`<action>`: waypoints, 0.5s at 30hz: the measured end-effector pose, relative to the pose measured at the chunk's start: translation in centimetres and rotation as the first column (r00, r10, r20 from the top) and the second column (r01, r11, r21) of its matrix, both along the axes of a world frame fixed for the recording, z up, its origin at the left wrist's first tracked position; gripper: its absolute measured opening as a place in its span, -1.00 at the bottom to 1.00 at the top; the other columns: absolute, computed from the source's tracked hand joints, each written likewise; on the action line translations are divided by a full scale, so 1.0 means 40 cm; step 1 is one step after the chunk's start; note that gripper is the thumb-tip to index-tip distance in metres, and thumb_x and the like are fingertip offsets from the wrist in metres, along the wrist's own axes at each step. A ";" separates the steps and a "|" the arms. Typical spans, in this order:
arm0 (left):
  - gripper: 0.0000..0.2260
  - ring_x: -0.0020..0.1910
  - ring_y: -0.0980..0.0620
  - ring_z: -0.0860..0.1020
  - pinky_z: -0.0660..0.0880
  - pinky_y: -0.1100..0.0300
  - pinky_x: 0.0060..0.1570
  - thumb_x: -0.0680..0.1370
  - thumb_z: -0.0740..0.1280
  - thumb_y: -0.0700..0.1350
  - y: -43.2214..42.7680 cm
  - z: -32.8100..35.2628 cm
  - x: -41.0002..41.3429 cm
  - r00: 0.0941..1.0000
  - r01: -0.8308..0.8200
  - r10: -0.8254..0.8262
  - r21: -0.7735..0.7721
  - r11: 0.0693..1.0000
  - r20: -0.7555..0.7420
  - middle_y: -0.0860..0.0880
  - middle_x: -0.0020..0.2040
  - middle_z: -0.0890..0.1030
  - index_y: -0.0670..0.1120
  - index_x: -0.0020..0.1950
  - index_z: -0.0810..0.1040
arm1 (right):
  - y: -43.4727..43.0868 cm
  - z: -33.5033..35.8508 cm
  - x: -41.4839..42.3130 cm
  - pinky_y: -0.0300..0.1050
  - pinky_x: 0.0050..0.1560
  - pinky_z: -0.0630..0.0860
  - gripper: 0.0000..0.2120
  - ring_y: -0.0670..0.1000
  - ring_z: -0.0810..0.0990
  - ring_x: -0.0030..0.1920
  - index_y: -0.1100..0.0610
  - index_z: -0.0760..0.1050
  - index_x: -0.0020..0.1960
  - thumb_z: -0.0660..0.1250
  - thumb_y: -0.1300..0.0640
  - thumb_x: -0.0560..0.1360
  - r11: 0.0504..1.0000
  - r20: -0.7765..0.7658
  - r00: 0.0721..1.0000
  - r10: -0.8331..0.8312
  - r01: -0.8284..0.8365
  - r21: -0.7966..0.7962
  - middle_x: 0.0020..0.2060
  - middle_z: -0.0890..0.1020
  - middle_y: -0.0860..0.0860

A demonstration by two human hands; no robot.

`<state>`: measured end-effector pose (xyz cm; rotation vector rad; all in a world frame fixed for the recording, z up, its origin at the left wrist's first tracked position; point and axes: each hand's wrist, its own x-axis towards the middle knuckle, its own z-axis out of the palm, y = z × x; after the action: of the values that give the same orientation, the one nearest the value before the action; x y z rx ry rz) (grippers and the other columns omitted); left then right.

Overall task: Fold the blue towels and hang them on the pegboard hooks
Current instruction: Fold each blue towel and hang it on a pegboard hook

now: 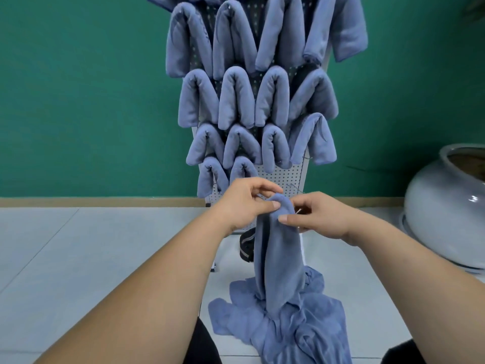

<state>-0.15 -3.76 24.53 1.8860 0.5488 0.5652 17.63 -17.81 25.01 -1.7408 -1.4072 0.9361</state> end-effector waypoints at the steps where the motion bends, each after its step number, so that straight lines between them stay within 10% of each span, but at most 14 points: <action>1: -0.76 -0.08 0.15 0.59 0.61 0.13 0.22 0.54 0.55 -0.22 0.002 -0.003 0.001 1.000 -0.012 0.012 0.015 1.000 -0.017 -0.06 0.03 0.74 -0.01 0.17 0.72 | 0.004 -0.004 0.002 -0.10 -0.12 0.47 -0.74 -0.05 0.45 -0.25 0.19 0.63 -0.07 0.53 -0.02 0.55 0.999 0.055 0.998 -0.030 0.029 0.013 -0.30 0.53 -0.01; 7: -0.83 -0.25 0.17 0.53 0.59 0.20 0.03 0.55 0.54 -0.18 0.045 -0.026 -0.002 0.993 -0.032 0.043 0.096 0.995 -0.109 -0.03 -0.04 0.72 0.00 0.11 0.72 | 0.032 -0.019 0.046 -0.06 -0.15 0.42 -0.76 -0.03 0.48 -0.27 0.10 0.61 -0.12 0.56 -0.04 0.52 0.995 0.160 0.984 -0.076 0.063 0.080 -0.25 0.66 0.17; 15: -0.84 -0.23 0.03 0.61 0.63 0.12 -0.08 0.57 0.54 -0.11 0.063 -0.038 0.019 0.993 -0.049 0.043 -0.060 0.997 -0.107 -0.16 -0.20 0.68 -0.16 0.00 0.62 | 0.090 -0.041 0.072 -0.16 -0.15 0.47 -0.88 -0.11 0.56 -0.27 -0.04 0.59 -0.10 0.52 0.01 0.54 0.940 0.250 0.927 -0.279 0.211 0.266 -0.24 0.66 -0.13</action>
<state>0.62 -1.24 23.02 1.8556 0.6733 0.4741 20.52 -14.22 23.36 -1.8666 -1.3681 0.3751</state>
